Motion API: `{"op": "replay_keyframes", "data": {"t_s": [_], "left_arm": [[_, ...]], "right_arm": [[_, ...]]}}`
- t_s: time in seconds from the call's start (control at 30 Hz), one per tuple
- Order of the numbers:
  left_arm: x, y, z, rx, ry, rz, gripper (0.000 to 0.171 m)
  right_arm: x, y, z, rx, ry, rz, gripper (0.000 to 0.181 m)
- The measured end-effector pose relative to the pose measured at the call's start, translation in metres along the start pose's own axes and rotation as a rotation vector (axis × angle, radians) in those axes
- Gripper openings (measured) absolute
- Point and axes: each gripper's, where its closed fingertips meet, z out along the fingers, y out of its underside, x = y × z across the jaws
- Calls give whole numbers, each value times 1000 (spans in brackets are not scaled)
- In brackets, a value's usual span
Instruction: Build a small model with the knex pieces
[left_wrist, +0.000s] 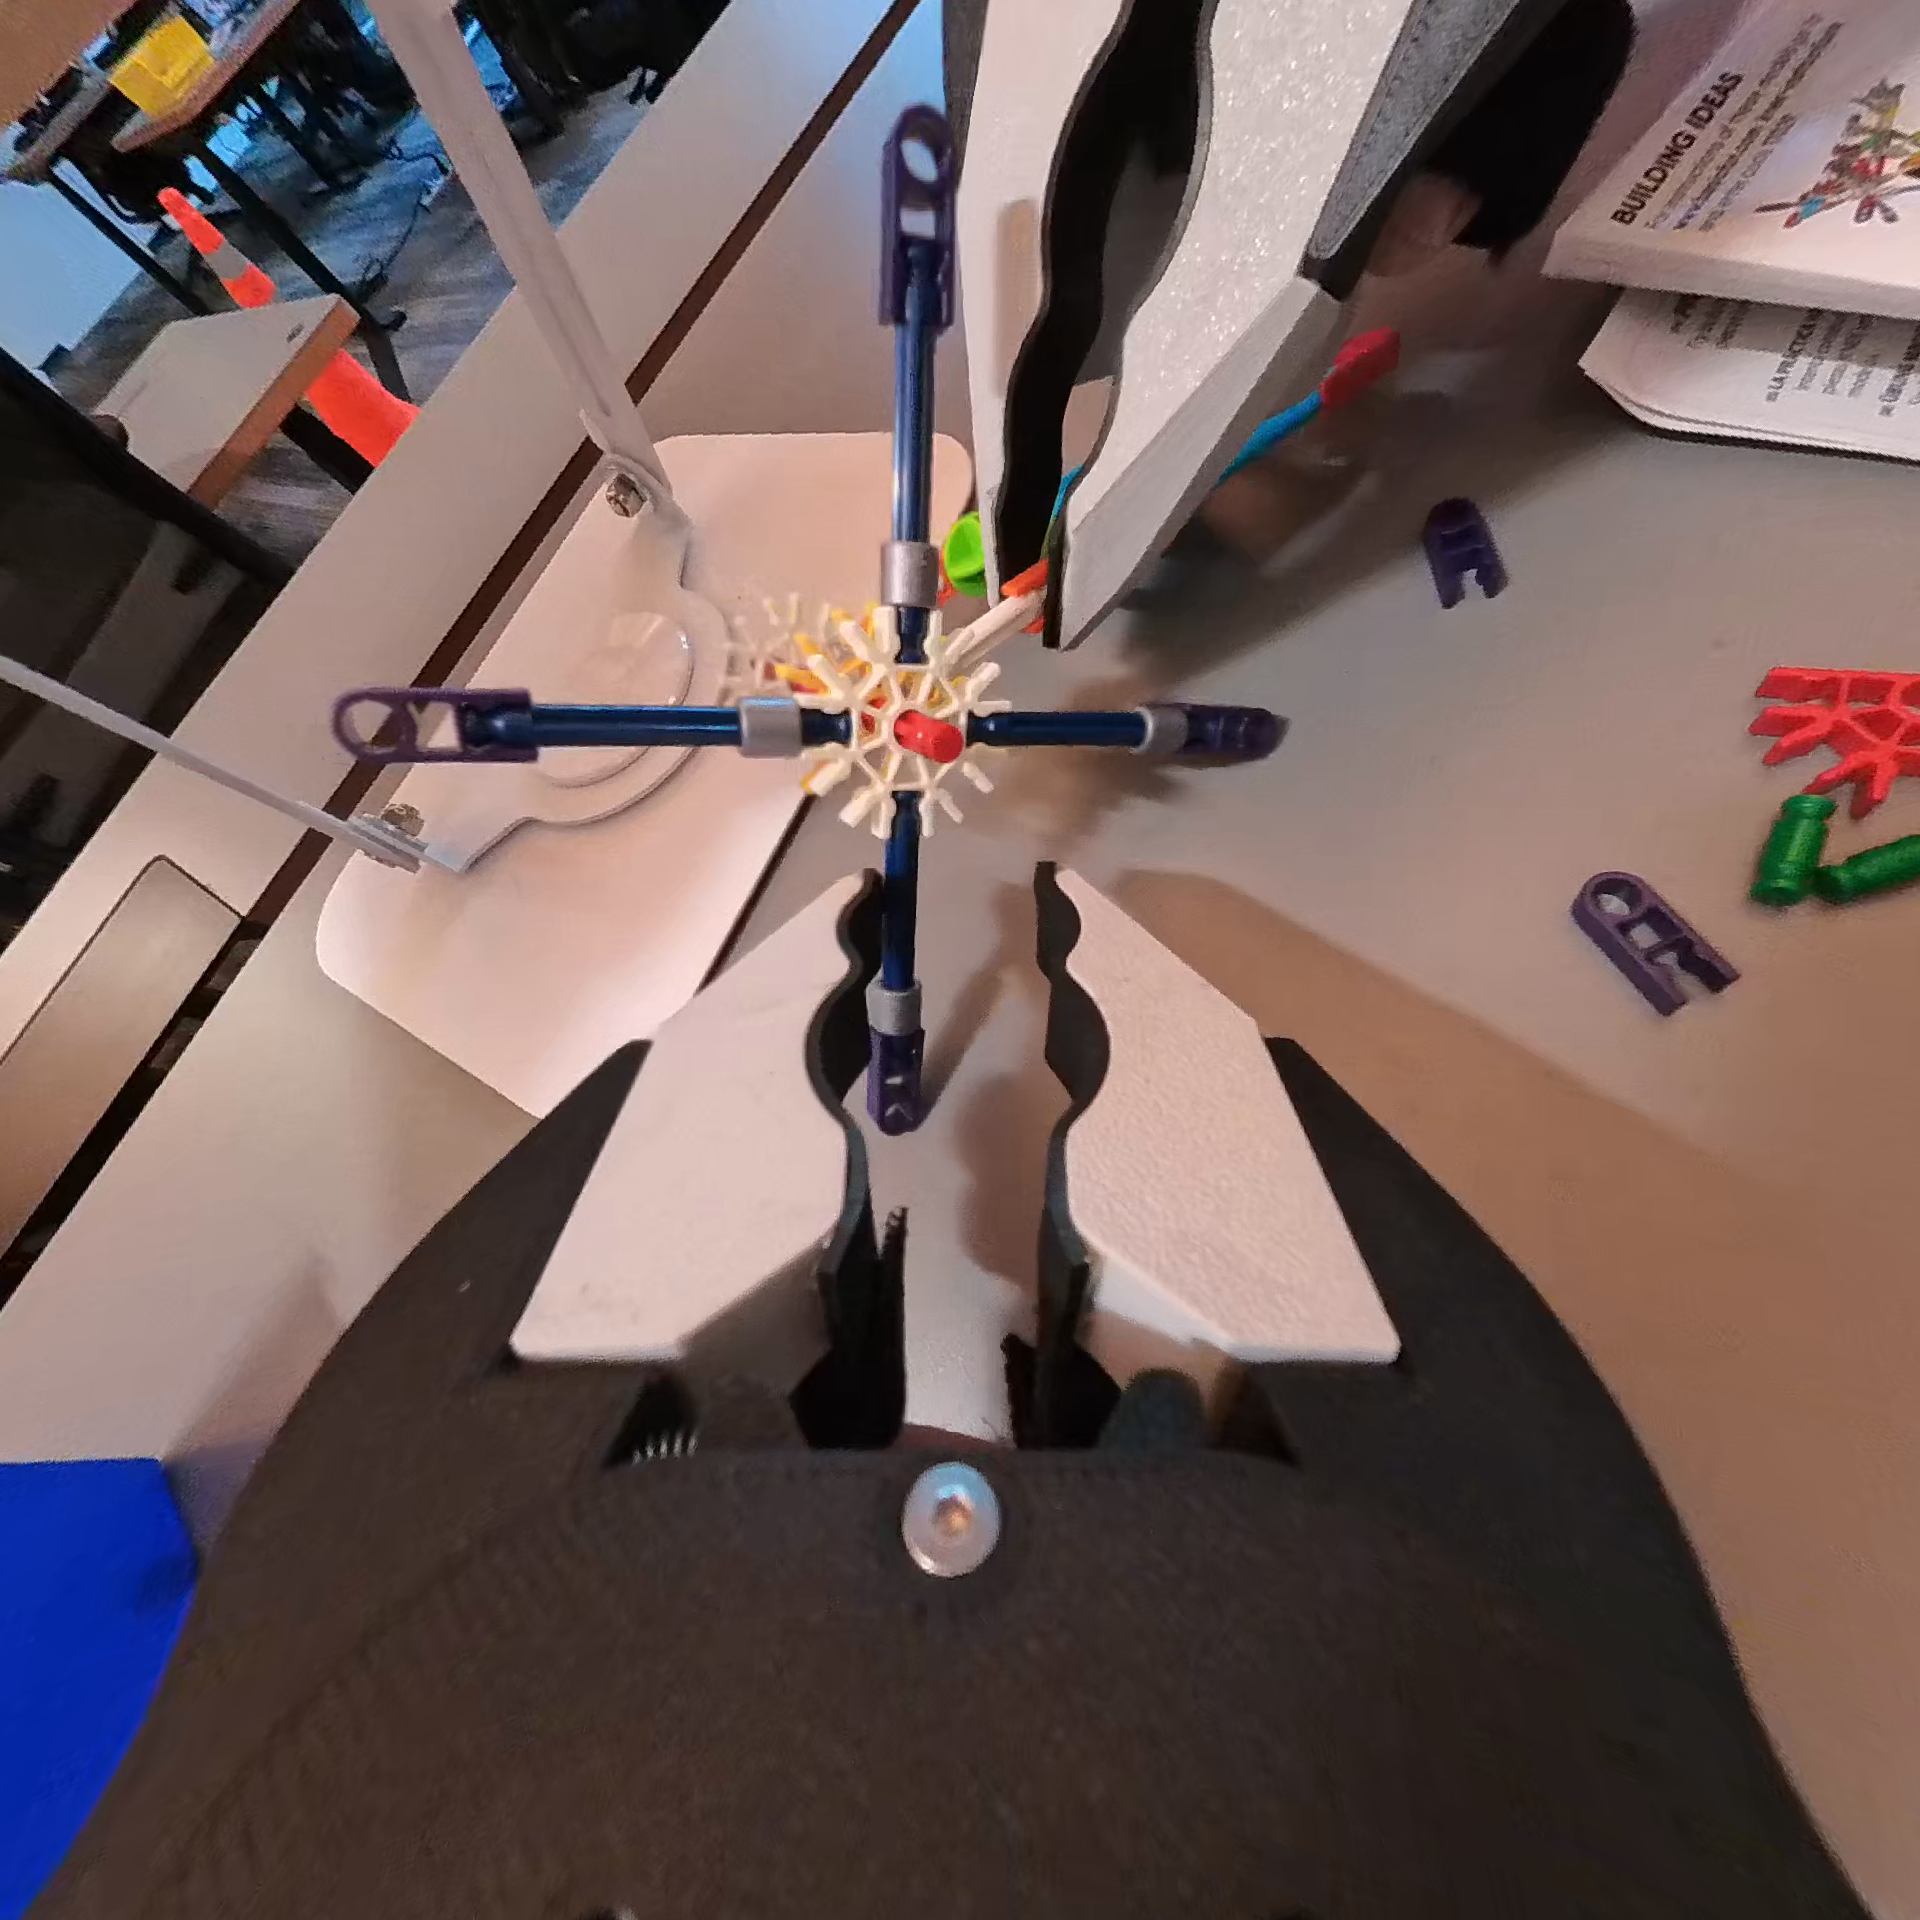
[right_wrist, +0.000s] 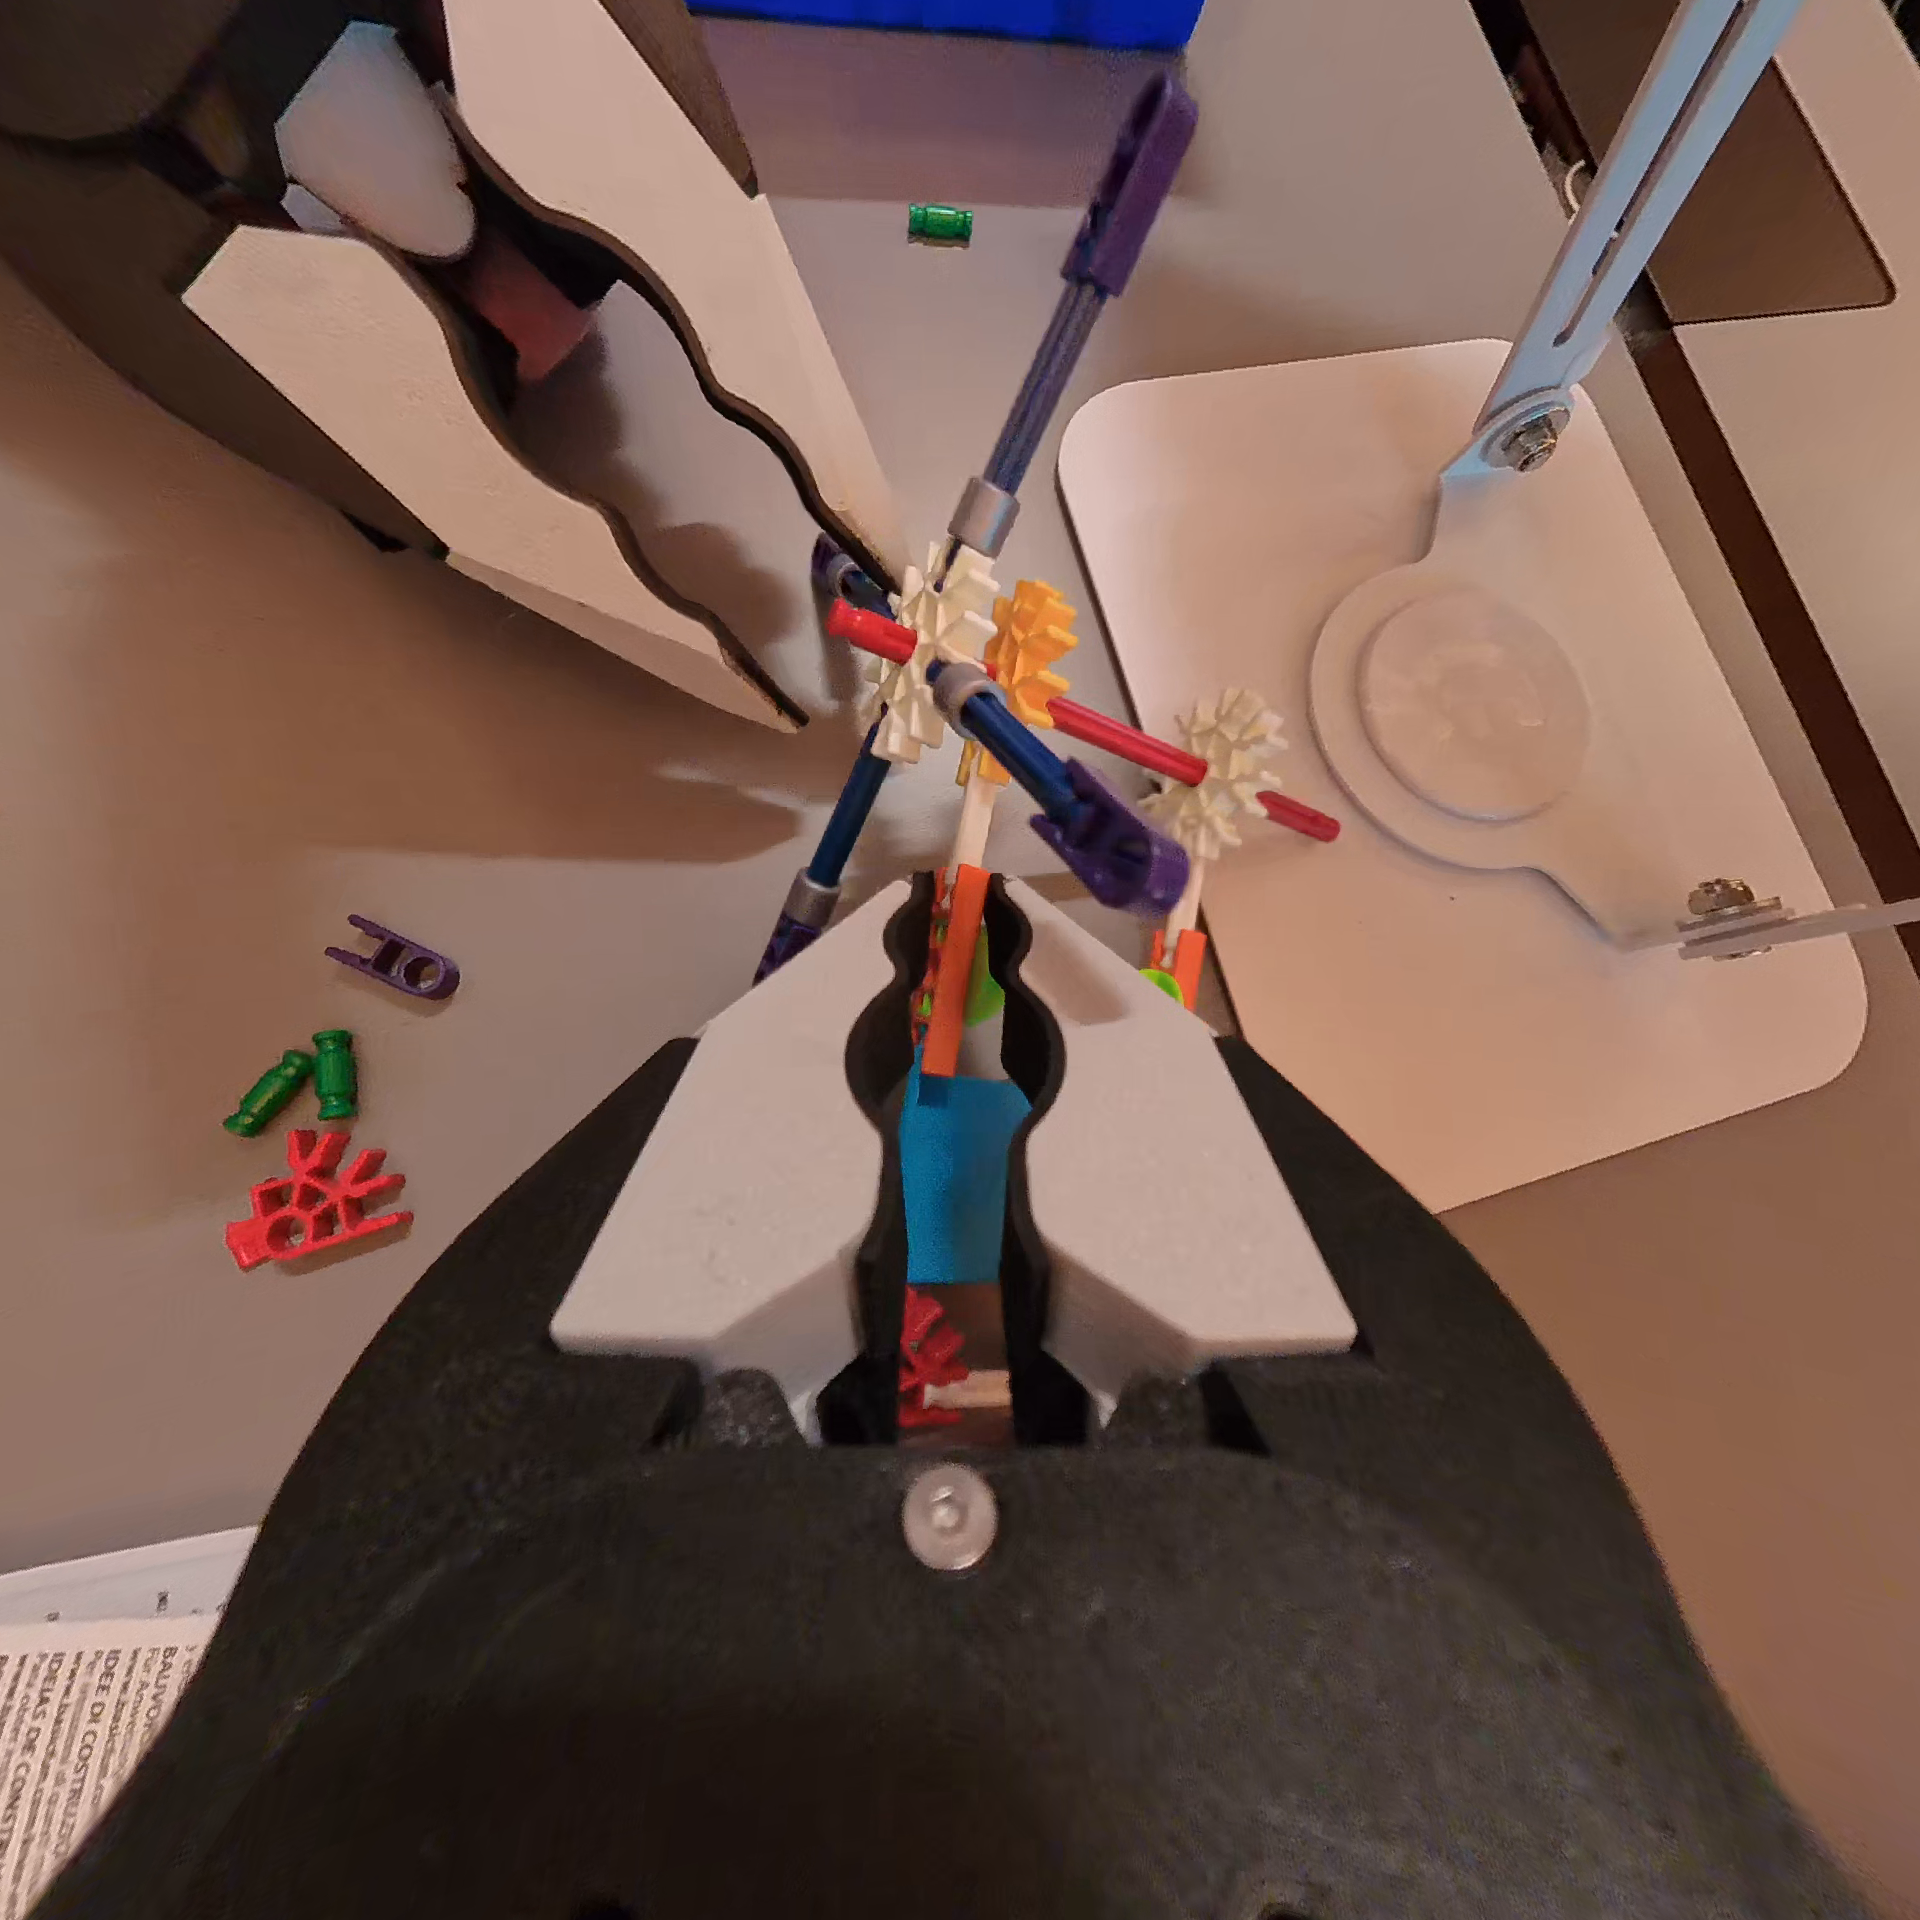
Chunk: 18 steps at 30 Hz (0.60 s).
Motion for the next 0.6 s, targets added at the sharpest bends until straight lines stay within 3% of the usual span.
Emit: {"op": "replay_keyframes", "data": {"t_s": [0.6], "left_arm": [[4, 5, -1, -36, 16, 28, 32]], "right_arm": [[-1, 2, -12, -7, -40, -5, 25]]}}
